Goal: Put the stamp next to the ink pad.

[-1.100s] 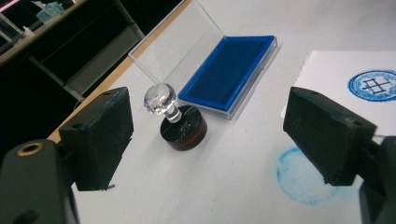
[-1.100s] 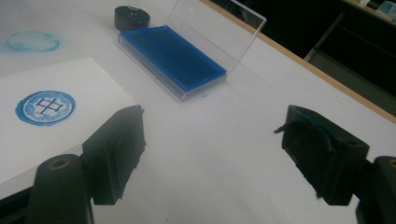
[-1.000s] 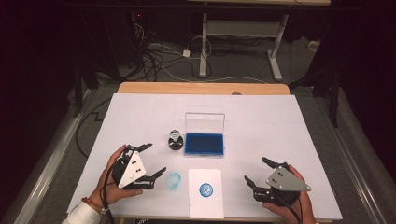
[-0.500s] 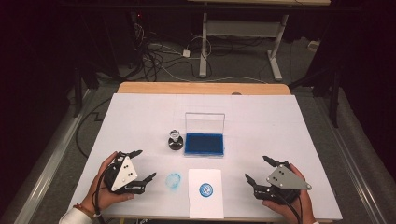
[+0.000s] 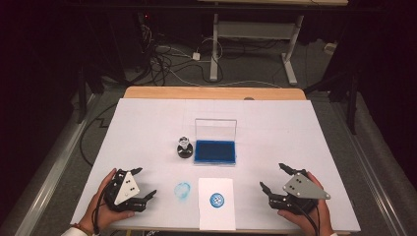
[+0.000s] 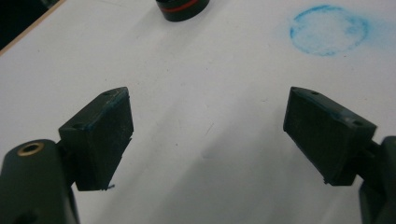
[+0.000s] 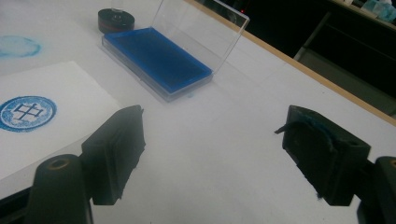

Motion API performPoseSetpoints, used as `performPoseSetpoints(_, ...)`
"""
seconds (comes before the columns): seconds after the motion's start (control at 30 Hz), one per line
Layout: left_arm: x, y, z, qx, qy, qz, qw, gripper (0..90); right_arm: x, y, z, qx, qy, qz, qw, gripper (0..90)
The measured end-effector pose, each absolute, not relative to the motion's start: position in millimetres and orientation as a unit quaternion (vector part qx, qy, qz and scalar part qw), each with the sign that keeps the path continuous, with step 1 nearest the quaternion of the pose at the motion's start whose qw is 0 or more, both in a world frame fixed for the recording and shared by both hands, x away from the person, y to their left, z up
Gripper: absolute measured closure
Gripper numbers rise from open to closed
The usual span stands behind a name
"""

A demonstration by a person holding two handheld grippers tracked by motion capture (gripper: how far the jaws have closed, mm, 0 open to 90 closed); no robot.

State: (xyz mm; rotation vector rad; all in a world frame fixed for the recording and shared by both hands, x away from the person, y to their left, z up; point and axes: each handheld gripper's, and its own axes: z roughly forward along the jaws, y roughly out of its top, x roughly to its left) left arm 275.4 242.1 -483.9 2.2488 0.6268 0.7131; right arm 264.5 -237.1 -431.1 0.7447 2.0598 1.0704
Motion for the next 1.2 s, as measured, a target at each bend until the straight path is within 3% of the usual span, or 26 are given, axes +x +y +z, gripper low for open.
performPoseSetpoints(1.2,271.4,238.9,-481.4,0.87,0.227,0.269,0.347,15.7,258.5,-233.1,-428.7,0.282,0.794,0.41,0.349,21.2)
